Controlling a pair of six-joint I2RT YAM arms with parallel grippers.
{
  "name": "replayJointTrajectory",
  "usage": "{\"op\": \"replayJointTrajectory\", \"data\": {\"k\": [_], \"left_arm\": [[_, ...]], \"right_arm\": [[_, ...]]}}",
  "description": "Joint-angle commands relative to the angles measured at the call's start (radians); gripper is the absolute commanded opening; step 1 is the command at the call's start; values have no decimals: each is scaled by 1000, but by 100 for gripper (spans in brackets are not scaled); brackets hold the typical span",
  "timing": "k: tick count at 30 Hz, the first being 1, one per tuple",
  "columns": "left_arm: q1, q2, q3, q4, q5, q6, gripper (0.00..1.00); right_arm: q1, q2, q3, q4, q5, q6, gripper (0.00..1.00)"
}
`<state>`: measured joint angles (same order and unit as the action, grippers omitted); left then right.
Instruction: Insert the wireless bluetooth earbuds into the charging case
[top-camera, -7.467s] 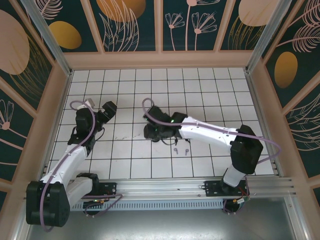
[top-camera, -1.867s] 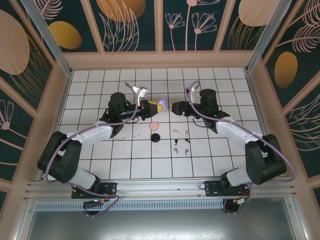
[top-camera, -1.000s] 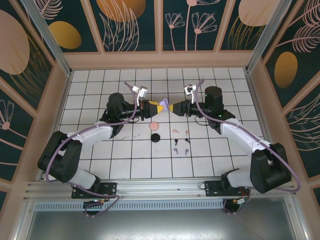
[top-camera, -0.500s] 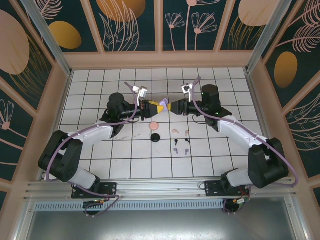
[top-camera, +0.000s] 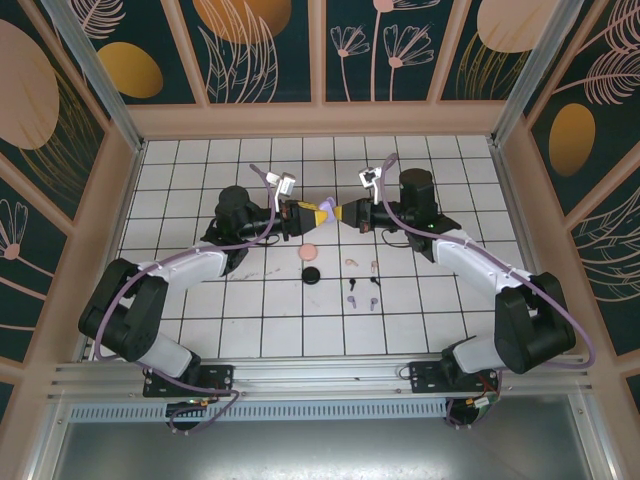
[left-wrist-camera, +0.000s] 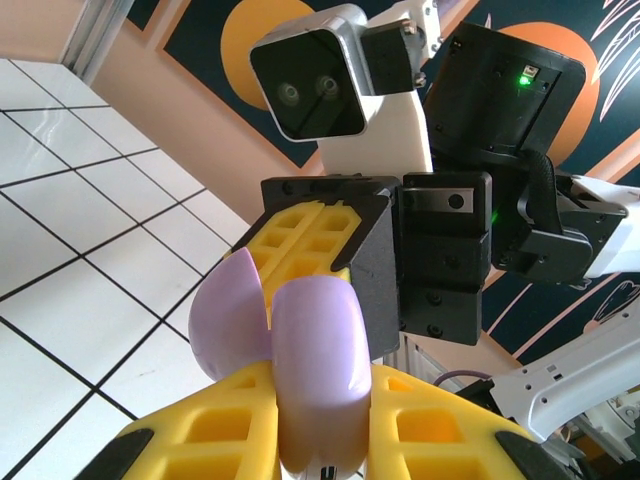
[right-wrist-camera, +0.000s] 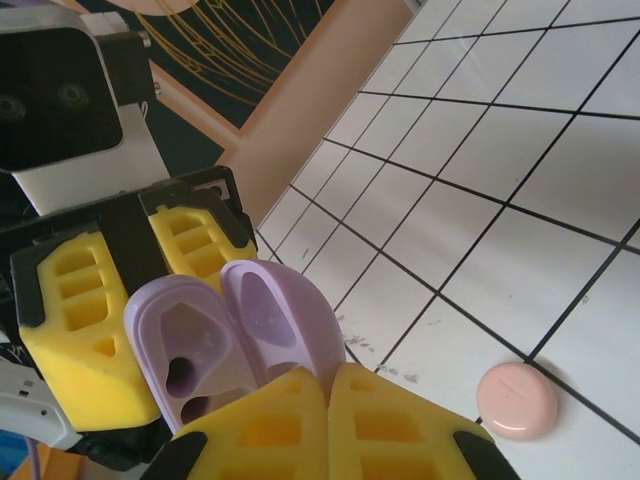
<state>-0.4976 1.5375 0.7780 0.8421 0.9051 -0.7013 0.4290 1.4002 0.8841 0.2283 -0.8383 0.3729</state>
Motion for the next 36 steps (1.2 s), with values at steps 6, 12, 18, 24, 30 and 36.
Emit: {"op": "replayJointTrajectory", "data": {"k": [6,12,18,24,30,36], "left_arm": [[-4,-9,14,-90,-83,87,49],[39,-80,85,-356,-126,278,73],[111,-114,188,-685,-82,490,81],[119,-45,366,-1009,-55,688,83],[119,29,453,-1118,-13,760,82],[119,82,526,-1227,24,829,73]], "right_arm": [[2,1,100,-123,79,-80,0],[-30,22,196,-320,171,-193,0],[-33,88,350,-552,314,-373,0],[18,154,465,-686,477,-513,0],[71,207,502,-719,530,-624,0],[77,195,476,-698,476,-650,0]]}}
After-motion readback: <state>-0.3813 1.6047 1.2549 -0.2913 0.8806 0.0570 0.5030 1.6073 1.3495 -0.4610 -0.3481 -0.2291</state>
